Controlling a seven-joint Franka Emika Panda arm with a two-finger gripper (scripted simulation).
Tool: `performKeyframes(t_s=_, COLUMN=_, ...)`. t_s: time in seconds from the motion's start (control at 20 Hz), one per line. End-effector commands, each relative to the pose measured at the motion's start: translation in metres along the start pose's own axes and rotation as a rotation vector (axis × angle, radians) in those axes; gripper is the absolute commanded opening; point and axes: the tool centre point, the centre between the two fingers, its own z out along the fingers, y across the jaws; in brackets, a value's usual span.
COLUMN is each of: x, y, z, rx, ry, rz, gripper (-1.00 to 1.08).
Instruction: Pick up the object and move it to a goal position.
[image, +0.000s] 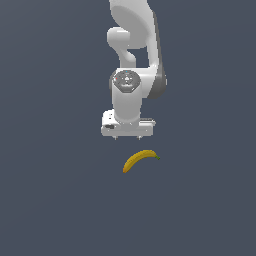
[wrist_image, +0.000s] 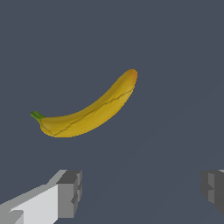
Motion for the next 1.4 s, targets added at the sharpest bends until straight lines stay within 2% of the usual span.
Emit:
performKeyframes(t_s=0.0, x=0.0, y=0.0, z=0.0, rx=0.0, ry=0.0, rz=0.0, gripper=1.0)
performKeyframes(t_s=0.55, x=-0.001, y=0.017, z=0.001, rx=-0.017, ry=-0.018, rz=0.04, gripper=1.0)
performKeyframes(t_s=0.95, x=0.001, y=0.014, z=0.003, rx=-0.015, ry=-0.015, rz=0.069, gripper=1.0)
performKeyframes(t_s=1.35, x=0.006, y=0.006, z=0.01, rx=-0.011, ry=-0.007, rz=0.179, gripper=1.0)
